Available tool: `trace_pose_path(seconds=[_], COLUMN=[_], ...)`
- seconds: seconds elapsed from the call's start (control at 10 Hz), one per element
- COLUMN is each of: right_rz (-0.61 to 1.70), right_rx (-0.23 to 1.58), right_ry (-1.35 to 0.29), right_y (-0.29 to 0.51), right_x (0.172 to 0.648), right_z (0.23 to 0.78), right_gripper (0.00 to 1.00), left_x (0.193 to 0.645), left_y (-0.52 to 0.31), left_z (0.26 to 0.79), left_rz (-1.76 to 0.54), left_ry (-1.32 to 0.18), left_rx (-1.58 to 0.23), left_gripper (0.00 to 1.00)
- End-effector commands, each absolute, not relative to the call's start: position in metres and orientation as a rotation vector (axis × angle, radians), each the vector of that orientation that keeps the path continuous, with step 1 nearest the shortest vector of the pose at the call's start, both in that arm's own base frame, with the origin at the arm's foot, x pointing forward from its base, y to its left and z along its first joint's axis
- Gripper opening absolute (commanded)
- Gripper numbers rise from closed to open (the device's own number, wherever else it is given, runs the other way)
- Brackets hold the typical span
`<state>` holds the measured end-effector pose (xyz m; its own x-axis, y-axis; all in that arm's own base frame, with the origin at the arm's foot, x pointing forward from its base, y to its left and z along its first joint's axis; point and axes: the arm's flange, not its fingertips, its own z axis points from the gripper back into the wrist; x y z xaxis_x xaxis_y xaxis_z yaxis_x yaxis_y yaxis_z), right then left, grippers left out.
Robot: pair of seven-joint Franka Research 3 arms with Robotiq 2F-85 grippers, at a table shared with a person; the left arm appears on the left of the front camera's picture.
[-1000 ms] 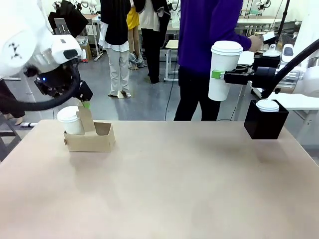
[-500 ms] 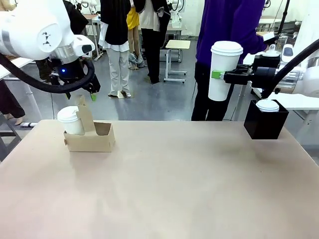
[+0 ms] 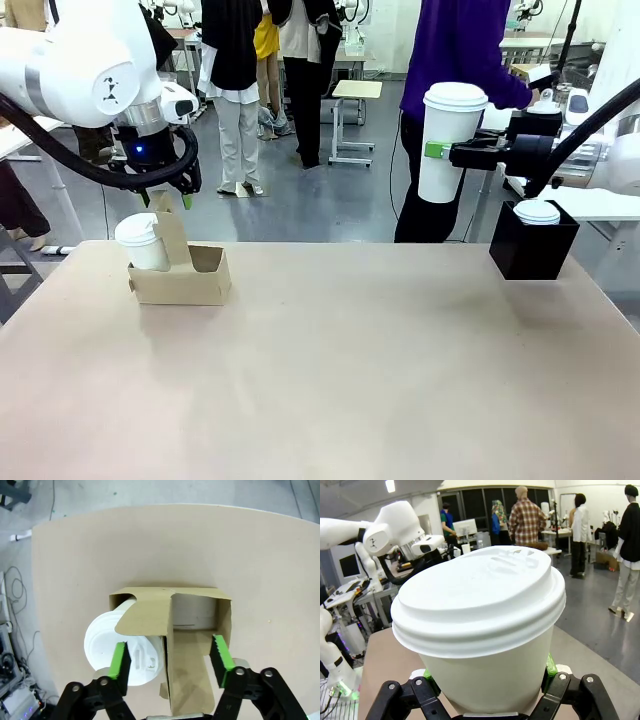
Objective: Pour a drink into a cup and package it in a carrier.
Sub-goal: Position the Cup Carrier in the center of the table.
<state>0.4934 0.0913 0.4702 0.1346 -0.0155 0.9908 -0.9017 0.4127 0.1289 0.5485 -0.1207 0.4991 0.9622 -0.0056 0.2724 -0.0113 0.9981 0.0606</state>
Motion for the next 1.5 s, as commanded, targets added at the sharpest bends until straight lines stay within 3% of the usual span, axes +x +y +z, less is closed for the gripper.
trace_pose_path(seconds=[0.0,0.1,0.2,0.4,1.0,1.1,1.2,1.4], right_rz=[0.813,0.813,0.813,0.813,0.813,0.813,0.813,0.813], right_rx=[0.952,0.952,0.952,0.952,0.952,0.952,0.952,0.952], right_ry=[-1.281,-1.281,-1.281,-1.281,-1.281,-1.281,-1.281,-1.281], right_y=[0.093,0.093,0.093,0.093,0.093,0.093,0.093,0.093], right_x=[0.494,0.494,0.494,0.494,0.494,0.494,0.494,0.494], right_z=[0.475,0.475,0.475,0.475,0.475,0.475,0.475,0.475], right_gripper=[0.87,0.87,0.87,0.87,0.87,0.87,0.87,0.87], left_x=[0.546,0.543,0.543,0.541,0.547,0.547,0.536,0.507], left_y=[-0.119,-0.121,-0.123,-0.124,-0.123,-0.124,-0.128,-0.151], left_z=[0.502,0.502,0.500,0.499,0.499,0.498,0.508,0.542], left_rz=[0.022,0.020,0.020,0.025,0.001,0.001,0.005,0.047], left_ry=[-0.291,-0.289,-0.283,-0.278,-0.274,-0.273,-0.311,-0.367], left_rx=[0.080,0.077,0.073,0.064,0.061,0.061,0.021,0.045], left_gripper=[0.00,0.00,0.19,0.00,0.00,0.07,0.02,0.02])
